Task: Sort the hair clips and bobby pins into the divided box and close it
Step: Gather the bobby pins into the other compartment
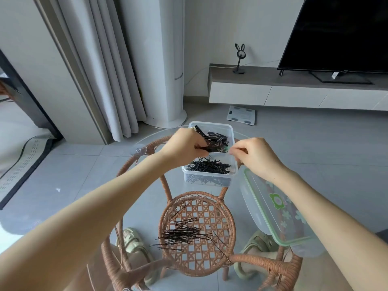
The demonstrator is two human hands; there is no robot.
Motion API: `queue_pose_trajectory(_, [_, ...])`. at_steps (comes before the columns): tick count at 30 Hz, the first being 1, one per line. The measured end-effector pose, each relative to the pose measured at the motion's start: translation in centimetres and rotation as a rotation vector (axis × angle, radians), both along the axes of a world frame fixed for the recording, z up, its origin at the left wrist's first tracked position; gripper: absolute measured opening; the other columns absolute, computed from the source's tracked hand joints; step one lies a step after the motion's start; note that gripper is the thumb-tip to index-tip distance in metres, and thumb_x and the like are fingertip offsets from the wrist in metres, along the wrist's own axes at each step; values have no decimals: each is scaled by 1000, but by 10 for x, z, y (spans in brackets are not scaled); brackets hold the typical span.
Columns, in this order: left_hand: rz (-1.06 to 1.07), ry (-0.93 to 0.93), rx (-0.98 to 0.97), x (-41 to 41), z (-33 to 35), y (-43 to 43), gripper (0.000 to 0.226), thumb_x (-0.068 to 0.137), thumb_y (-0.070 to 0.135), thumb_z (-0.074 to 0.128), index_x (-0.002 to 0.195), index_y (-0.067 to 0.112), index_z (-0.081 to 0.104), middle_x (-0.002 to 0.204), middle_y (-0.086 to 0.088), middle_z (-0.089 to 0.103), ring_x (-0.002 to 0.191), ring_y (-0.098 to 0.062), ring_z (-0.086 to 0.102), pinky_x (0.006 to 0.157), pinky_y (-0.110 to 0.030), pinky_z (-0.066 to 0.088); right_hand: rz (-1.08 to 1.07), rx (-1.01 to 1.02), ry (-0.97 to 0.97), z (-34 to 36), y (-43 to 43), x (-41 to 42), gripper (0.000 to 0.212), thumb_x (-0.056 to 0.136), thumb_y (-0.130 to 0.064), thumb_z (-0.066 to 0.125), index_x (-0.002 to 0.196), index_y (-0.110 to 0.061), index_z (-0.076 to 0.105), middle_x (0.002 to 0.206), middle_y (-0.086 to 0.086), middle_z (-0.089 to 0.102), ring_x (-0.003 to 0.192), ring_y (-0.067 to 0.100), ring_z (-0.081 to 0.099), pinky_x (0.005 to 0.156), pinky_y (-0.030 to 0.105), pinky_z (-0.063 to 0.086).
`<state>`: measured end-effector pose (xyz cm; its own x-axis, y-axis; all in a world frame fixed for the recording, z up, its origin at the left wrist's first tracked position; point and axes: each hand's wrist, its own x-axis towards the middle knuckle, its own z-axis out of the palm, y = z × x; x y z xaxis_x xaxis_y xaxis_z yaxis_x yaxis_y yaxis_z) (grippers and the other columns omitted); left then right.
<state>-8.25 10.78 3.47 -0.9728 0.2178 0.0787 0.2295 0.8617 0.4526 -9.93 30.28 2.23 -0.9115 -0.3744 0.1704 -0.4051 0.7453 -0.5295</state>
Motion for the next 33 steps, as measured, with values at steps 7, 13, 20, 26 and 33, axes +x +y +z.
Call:
queue_pose_trajectory(7, [-105, -207, -134, -11, -19, 14, 38, 80, 18, 69, 115, 7, 64, 112, -10, 68, 98, -25, 63, 87, -32, 52, -59, -27, 6, -6, -5, -3, 18, 86, -13, 57, 81, -4, 71, 76, 6, 70, 73, 23, 63, 74, 37, 52])
queue_pose_trajectory(13, [-12, -148, -28, -4, -9, -5, 33, 80, 15, 68, 113, 9, 65, 113, -8, 69, 100, -19, 65, 82, -19, 45, 32, 88, -25, -15, -23, -3, 23, 90, -11, 52, 106, -10, 68, 109, 6, 68, 90, 20, 61, 74, 20, 45])
queue_pose_trajectory(20, [110, -50, 3, 33, -7, -37, 22, 80, 16, 67, 102, 13, 70, 99, -3, 72, 79, -12, 62, 78, -20, 48, 69, 139, 71, -17, -30, 16, 26, 89, -11, 52, 111, -9, 65, 109, 9, 66, 103, 24, 56, 90, 35, 45])
queue_pose_trajectory(26, [120, -80, 20, 75, -35, -47, 16, 82, 12, 65, 95, 12, 73, 93, -3, 74, 72, -7, 59, 75, -16, 48, 169, 81, 1, -32, -13, 77, 18, 88, -13, 55, 94, -8, 71, 91, -3, 65, 77, 11, 56, 76, 22, 45])
queue_pose_trajectory(33, [273, -278, -268, 103, -62, -52, 36, 90, 31, 54, 120, 13, 58, 124, -7, 60, 109, -23, 59, 92, -32, 46, 63, 255, -185, -65, -10, 119, 44, 85, -41, 58, 116, -10, 58, 105, 2, 59, 94, 18, 57, 83, 26, 44])
